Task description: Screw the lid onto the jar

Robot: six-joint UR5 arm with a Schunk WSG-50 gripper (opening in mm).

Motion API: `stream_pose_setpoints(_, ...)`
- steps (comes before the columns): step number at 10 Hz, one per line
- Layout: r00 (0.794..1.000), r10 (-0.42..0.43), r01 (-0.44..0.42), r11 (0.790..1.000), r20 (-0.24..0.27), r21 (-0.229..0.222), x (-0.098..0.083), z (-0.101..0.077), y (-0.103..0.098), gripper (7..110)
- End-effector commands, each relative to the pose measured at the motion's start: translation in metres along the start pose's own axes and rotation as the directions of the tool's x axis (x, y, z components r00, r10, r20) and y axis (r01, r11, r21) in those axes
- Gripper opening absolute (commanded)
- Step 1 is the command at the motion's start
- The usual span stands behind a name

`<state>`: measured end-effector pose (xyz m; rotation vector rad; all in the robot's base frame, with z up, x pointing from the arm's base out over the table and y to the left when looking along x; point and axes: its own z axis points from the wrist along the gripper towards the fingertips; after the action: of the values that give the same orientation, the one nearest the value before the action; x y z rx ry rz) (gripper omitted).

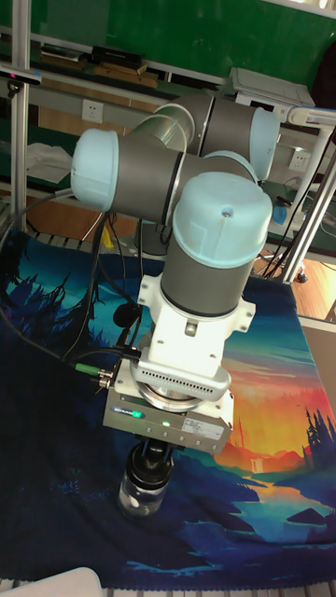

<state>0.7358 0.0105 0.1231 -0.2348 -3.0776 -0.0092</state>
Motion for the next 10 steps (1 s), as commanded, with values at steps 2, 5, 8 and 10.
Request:
stream_pose_setpoints(2,1.0,0.0,0.0,1.0,-0.004,-0.004,0.002,-0.005,0.002,7)
stream_pose_setpoints(5,1.0,-0.009,0.009,1.0,-0.013,-0.006,0.005,-0.011,0.002,7)
stream_pose_setpoints(8,1.0,-0.012,0.012,1.0,-0.016,-0.007,0.008,-0.013,-0.001,7)
stream_pose_setpoints(10,1.0,-0.023,0.023,1.0,-0.019,-0.011,0.01,-0.015,-0.006,7)
